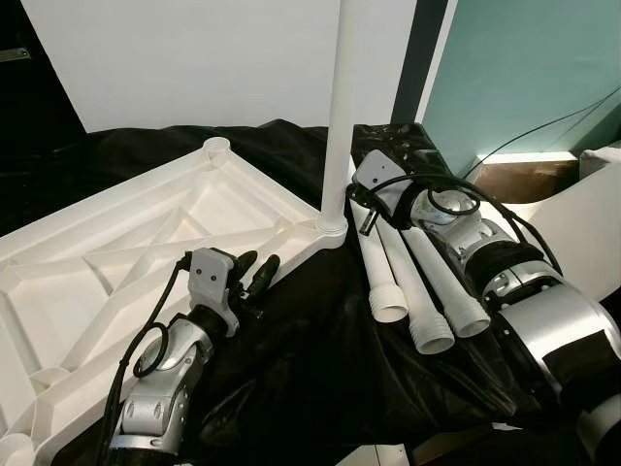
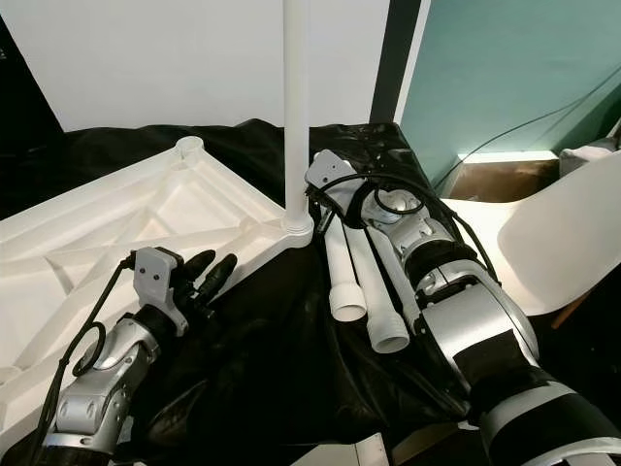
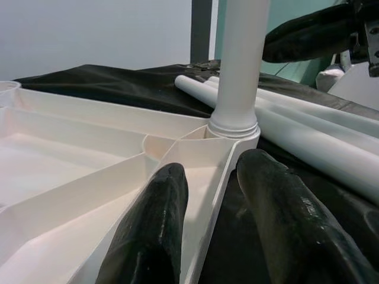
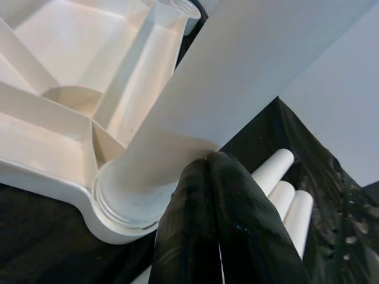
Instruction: Building children table
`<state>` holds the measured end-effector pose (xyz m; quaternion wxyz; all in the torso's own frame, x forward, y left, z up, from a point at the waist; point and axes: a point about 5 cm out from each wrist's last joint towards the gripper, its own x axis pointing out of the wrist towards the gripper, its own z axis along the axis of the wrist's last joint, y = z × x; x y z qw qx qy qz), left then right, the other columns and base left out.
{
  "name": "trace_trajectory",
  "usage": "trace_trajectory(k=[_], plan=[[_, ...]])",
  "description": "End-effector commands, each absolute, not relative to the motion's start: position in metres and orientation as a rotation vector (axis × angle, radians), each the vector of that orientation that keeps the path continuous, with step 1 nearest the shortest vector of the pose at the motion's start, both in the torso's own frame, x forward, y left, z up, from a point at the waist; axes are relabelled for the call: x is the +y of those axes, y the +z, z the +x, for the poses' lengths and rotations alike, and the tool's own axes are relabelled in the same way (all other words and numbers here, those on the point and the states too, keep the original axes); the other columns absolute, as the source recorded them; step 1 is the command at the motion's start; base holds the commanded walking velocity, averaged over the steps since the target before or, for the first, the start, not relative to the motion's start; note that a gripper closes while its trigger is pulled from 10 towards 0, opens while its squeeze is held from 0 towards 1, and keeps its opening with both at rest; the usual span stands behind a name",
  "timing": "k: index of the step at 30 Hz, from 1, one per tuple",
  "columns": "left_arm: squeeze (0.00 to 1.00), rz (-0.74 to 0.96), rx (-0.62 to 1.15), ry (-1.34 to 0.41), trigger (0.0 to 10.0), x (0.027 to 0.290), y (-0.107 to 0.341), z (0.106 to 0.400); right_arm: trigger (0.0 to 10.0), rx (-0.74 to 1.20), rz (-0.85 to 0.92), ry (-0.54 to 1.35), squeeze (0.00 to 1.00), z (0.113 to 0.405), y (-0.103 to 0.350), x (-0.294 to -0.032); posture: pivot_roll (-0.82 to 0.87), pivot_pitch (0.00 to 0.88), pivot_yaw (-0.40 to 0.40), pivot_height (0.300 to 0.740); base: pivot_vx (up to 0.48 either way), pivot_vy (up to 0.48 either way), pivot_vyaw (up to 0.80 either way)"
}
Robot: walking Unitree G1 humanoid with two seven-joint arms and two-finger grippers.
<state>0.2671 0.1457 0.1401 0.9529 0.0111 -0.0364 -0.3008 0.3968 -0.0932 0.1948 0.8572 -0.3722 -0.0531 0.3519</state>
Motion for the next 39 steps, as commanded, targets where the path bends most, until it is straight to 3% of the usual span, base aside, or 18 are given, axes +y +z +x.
trace_trajectory(k=[1,7,12,14,18,25,26,28,29,34,39], plan=[[0.00,0.035,-0.065,-0.617,10.0,0.145,0.141,0.267,10.0,-0.137,-0.720,0.804,0.00,0.391,0.189,-0.086,0.16,0.000,-0.036,0.740,0.000,0.000,0.00],[0.00,0.050,-0.025,-0.635,10.0,0.149,0.137,0.264,10.0,-0.219,-0.559,0.859,0.00,0.380,0.186,-0.072,0.13,0.000,-0.021,0.740,0.000,0.000,0.00],[0.00,0.153,0.132,-0.769,10.0,0.162,0.128,0.258,10.0,-0.327,-0.350,0.865,0.00,0.360,0.179,-0.056,0.09,0.000,0.013,0.740,0.000,0.000,0.00],[0.00,0.166,0.158,-0.776,10.0,0.165,0.126,0.258,10.0,-0.338,-0.332,0.866,0.00,0.358,0.179,-0.055,0.08,0.000,0.016,0.740,0.000,0.000,0.00],[0.00,0.313,0.388,-0.731,10.0,0.190,0.105,0.265,10.0,-0.369,-0.295,0.827,0.00,0.356,0.186,-0.061,0.06,0.000,0.035,0.740,0.000,0.000,0.00],[0.00,0.354,0.519,-0.758,10.0,0.194,0.097,0.264,10.0,-0.390,-0.270,0.790,0.00,0.356,0.194,-0.067,0.05,0.000,0.045,0.740,0.000,0.000,0.00],[0.00,0.366,0.554,-0.765,4.7,0.193,0.093,0.263,10.0,-0.398,-0.261,0.785,0.00,0.355,0.196,-0.067,0.05,0.000,0.045,0.740,0.000,0.000,0.00],[0.00,0.372,0.573,-0.768,4.7,0.192,0.090,0.263,10.0,-0.402,-0.256,0.785,0.00,0.355,0.197,-0.066,0.05,0.000,0.045,0.740,0.000,0.000,0.00],[0.00,0.372,0.578,-0.763,0.0,0.190,0.088,0.264,10.0,-0.408,-0.248,0.789,0.00,0.353,0.199,-0.064,0.05,0.000,0.048,0.740,0.000,0.000,0.00],[0.00,0.354,0.543,-0.710,0.0,0.180,0.088,0.275,10.0,-0.419,-0.235,0.796,0.00,0.350,0.201,-0.060,0.05,0.000,0.048,0.740,0.000,0.000,0.00],[0.00,0.226,0.426,-0.566,0.0,0.157,0.100,0.305,10.0,-0.419,-0.226,0.800,0.00,0.348,0.202,-0.058,0.04,0.000,0.046,0.740,0.000,0.000,0.00]])
